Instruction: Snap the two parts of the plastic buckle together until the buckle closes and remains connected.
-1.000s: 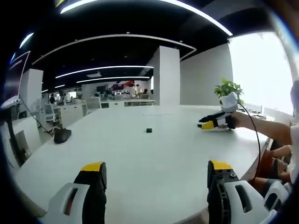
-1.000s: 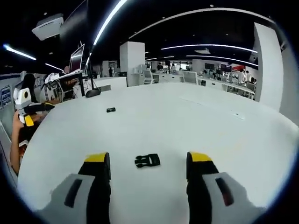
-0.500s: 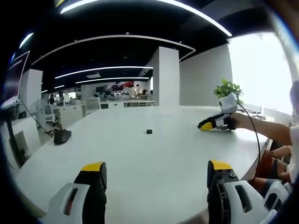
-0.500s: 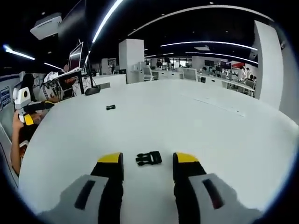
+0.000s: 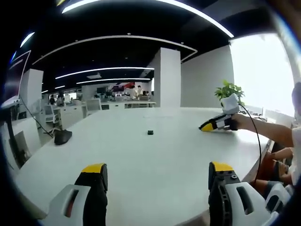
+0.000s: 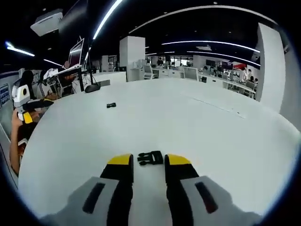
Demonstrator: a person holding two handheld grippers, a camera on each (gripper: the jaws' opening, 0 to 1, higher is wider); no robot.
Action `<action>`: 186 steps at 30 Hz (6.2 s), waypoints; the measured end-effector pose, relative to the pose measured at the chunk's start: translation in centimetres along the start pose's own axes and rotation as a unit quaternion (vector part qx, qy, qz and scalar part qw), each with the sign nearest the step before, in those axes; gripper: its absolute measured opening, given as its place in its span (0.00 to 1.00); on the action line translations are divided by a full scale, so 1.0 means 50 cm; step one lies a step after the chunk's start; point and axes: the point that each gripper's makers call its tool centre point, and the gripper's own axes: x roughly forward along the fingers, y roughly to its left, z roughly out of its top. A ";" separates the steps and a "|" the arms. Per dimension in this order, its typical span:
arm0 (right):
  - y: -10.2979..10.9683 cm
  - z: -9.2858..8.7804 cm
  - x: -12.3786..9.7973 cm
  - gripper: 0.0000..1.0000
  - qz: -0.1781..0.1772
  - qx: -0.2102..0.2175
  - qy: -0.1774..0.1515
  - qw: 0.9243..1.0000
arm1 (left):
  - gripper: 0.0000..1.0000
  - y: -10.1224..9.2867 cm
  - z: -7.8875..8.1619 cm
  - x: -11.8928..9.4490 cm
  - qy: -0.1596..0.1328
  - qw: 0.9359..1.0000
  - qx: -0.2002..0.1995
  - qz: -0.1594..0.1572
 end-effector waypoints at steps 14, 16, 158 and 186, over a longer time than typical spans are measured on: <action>0.007 0.002 -0.014 0.20 -0.019 0.031 -0.005 0.999 | 0.90 0.004 -0.007 -0.002 0.002 1.000 -0.004 0.000; 0.004 0.005 -0.020 0.20 -0.027 0.041 -0.012 0.999 | 0.90 0.004 -0.007 -0.002 0.002 1.000 -0.004 0.001; -0.102 0.057 -0.139 0.42 -0.105 0.098 -0.127 0.981 | 0.94 0.071 0.121 0.427 -0.015 0.999 -0.020 -0.039; -0.111 0.048 -0.142 0.43 -0.105 0.099 -0.112 0.983 | 0.75 0.043 0.084 0.458 0.072 0.995 0.054 -0.045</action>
